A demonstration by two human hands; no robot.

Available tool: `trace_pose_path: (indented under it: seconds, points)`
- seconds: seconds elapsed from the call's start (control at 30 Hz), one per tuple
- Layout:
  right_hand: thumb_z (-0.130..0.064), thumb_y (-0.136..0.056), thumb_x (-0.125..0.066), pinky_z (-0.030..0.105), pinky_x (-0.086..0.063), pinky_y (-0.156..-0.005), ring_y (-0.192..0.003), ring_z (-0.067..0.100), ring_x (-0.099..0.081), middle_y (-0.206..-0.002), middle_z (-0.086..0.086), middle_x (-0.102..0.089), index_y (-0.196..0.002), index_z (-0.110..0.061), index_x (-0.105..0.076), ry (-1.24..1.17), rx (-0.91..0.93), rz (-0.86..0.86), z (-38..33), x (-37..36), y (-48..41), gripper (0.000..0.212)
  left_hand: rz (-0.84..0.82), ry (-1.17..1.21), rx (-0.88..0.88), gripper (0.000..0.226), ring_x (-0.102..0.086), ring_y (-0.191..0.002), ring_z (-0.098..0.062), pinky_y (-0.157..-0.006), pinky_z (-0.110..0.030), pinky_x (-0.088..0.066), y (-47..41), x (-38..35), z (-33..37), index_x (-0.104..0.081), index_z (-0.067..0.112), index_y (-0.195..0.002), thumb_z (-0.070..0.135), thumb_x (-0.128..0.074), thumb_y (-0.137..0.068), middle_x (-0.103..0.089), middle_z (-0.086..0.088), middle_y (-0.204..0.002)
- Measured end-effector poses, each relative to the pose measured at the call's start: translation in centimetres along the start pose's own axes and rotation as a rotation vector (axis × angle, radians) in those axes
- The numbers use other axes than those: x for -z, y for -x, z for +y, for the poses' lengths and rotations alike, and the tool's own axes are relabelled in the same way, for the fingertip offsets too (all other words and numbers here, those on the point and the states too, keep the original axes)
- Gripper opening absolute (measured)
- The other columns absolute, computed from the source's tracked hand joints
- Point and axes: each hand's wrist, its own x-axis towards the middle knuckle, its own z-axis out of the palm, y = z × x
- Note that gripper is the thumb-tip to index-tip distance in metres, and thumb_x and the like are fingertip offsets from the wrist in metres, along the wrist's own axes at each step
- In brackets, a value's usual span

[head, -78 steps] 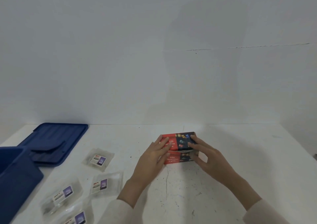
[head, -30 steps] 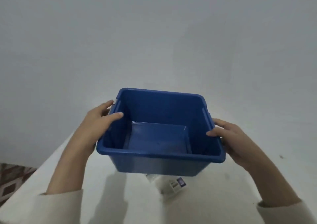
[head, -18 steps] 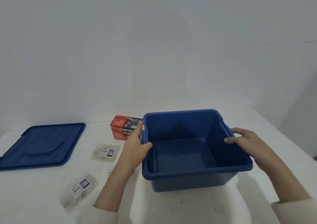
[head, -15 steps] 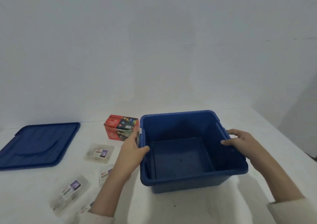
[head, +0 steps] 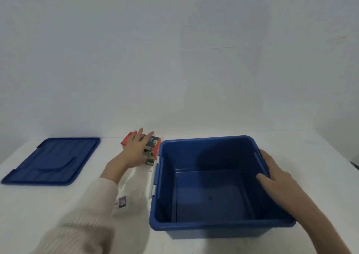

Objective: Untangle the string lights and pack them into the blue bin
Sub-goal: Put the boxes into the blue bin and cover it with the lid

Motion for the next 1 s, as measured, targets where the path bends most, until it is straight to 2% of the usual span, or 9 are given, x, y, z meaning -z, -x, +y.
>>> trace_pose_path:
  seconds: [0.07,0.23,0.37,0.5,0.57,0.67,0.77,0.87,1.0]
  points:
    - [-0.017,-0.092,-0.04,0.042,-0.047,-0.086,-0.087,0.027,-0.058,-0.102,0.006,-0.061,-0.143,-0.042,-0.015,-0.013,-0.001,-0.007,0.0,0.0,0.1,0.062,-0.104,-0.243,-0.037,0.088,0.01,-0.145,-0.03,-0.118,-0.046,-0.006,-1.7,-0.4,-0.6,0.006,0.027,-0.149,0.006,-0.053,-0.087,0.011,-0.006,-0.158]
    - [-0.018,-0.093,-0.039,0.041,-0.049,-0.083,-0.084,0.026,-0.059,-0.1,0.007,-0.061,-0.144,-0.041,-0.012,-0.016,0.006,-0.016,0.0,0.1,0.1,0.062,0.079,-0.451,-0.041,0.075,-0.033,-0.13,-0.026,-0.111,-0.042,-0.021,-2.4,0.6,-0.8,-0.026,0.023,-0.141,0.028,-0.066,-0.078,-0.038,-0.006,-0.137]
    - [-0.013,-0.093,-0.039,0.037,-0.048,-0.081,-0.087,0.017,-0.057,-0.102,-0.002,-0.056,-0.145,-0.039,-0.016,-0.137,0.034,-0.02,0.1,0.0,0.0,0.063,0.285,-0.212,0.113,0.075,-0.049,-0.107,-0.036,-0.09,-0.045,-0.044,-0.5,4.8,1.2,-0.04,0.011,-0.126,0.037,-0.077,-0.066,-0.046,-0.016,-0.117]
    - [-0.006,-0.093,-0.038,0.019,-0.041,-0.067,-0.083,0.002,-0.051,-0.103,-0.011,-0.05,-0.145,-0.041,-0.016,-0.266,0.03,-0.053,0.1,0.0,-0.1,0.066,0.602,-0.074,0.057,0.082,-0.05,-0.107,-0.039,-0.085,-0.047,-0.043,3.4,10.7,6.4,-0.039,0.007,-0.126,0.049,-0.076,-0.065,-0.049,-0.02,-0.118]
    - [-0.006,-0.093,-0.038,0.018,-0.04,-0.066,-0.084,0.002,-0.051,-0.106,-0.009,-0.05,-0.144,-0.043,-0.015,-0.276,0.02,-0.064,0.1,0.1,-0.2,0.067,0.521,0.112,-0.025,0.096,-0.056,-0.104,-0.034,-0.088,-0.042,-0.044,5.2,12.2,9.6,-0.03,0.02,-0.134,0.061,-0.071,-0.059,-0.056,-0.012,-0.116]
    - [-0.006,-0.092,-0.038,0.022,-0.041,-0.066,-0.086,0.004,-0.052,-0.11,-0.006,-0.052,-0.144,-0.044,-0.015,-0.275,0.017,-0.069,0.2,0.1,-0.2,0.068,0.081,0.404,-0.148,0.089,-0.065,-0.092,-0.026,-0.085,-0.035,-0.052,6.8,10.6,14.1,-0.03,0.043,-0.129,0.067,-0.069,-0.053,-0.063,-0.003,-0.112]
    - [-0.005,-0.091,-0.04,0.022,-0.043,-0.066,-0.082,0.004,-0.053,-0.105,-0.007,-0.055,-0.144,-0.043,-0.017,-0.295,0.014,-0.063,0.3,0.1,-0.2,0.069,-0.173,0.3,-0.209,0.065,-0.064,-0.091,-0.021,-0.083,-0.035,-0.054,6.2,5.1,17.3,-0.043,0.039,-0.117,0.064,-0.065,-0.061,-0.062,-0.001,-0.109]
    - [-0.005,-0.091,-0.04,0.018,-0.04,-0.062,-0.075,0.004,-0.05,-0.092,-0.008,-0.052,-0.144,-0.042,-0.018,-0.295,0.005,-0.054,0.2,0.0,-0.2,0.069,-0.203,0.096,-0.216,0.067,-0.06,-0.1,-0.029,-0.084,-0.037,-0.051,5.1,-0.8,19.3,-0.036,0.026,-0.129,0.06,-0.058,-0.075,-0.06,-0.007,-0.113]
    - [-0.003,-0.09,-0.04,0.015,-0.038,-0.063,-0.077,0.0,-0.049,-0.103,-0.003,-0.05,-0.145,-0.039,-0.019,-0.315,0.005,-0.038,0.1,-0.1,-0.4,0.069,-0.152,0.054,-0.165,0.075,-0.051,-0.116,-0.034,-0.091,-0.04,-0.042,4.3,-5.4,20.7,-0.028,0.018,-0.136,0.06,-0.055,-0.08,-0.051,-0.014,-0.129]
